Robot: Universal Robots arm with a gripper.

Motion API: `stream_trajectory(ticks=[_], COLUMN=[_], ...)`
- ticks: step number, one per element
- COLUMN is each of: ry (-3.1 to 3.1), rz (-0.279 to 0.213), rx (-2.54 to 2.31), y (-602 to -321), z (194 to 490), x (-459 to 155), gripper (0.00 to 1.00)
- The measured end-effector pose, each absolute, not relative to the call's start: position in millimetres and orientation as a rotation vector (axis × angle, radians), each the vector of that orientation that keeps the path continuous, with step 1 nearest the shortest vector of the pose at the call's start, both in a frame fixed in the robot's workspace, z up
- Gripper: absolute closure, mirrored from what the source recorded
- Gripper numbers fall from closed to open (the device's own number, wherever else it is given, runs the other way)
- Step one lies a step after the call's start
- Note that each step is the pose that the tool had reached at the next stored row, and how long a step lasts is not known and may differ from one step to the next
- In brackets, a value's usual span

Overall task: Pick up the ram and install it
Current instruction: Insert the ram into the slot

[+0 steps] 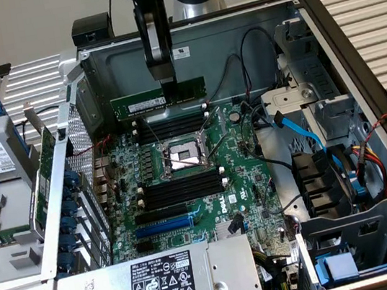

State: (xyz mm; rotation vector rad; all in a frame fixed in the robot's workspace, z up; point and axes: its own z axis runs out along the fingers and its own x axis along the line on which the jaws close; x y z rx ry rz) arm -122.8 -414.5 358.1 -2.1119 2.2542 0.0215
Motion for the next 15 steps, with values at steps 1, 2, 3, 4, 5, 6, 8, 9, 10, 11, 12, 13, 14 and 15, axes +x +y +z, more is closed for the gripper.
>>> stream_trajectory(ticks=[1,2,3,4,5,6,8,9,10,11,12,13,14,15], ry=[2.254,2.253,2.253,2.253,2.253,2.253,2.253,2.252,2.251,2.248,2.245,2.243,2.242,2.242], rz=[0.021,0.021,0.021,0.021,0.021,0.021,0.022,0.022,0.022,0.022,0.022,0.022,0.022,0.023], rx=[-2.111,-2.111,-2.111,-2.111,-2.111,-2.111,-2.111,-2.111,-2.113,-2.116,-2.119,-2.121,-2.122,-2.122], y=[-414,-414,-414,-415,-415,-415,-415,-415,-415,-415,-415,-415,-415,-415], z=[356,354,353,351,349,347,344,342,340,338,336,334,333,331], x=[-123,-123,-123,-123,-123,-123,-123,-123,-123,-123,-123,-123,-123,-123], gripper=[0.87,0.87,0.87,0.87,0.87,0.87,0.87,0.87,0.87,0.87,0.87,0.87,0.87,0.87])
